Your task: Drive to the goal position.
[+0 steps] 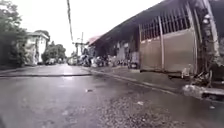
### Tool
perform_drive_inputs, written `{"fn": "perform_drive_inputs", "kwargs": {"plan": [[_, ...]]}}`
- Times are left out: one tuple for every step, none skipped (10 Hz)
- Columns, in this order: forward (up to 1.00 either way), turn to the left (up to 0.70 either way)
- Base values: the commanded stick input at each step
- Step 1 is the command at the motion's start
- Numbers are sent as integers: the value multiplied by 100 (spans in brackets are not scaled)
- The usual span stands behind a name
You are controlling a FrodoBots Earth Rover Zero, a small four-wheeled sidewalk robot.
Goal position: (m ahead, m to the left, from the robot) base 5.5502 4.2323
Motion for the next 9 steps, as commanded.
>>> {"fn": "perform_drive_inputs", "kwargs": {"plan": [[100, 0], [100, 0], [100, 0], [100, 0], [100, 0], [100, 0], [100, 0], [100, 0], [100, 5]]}}
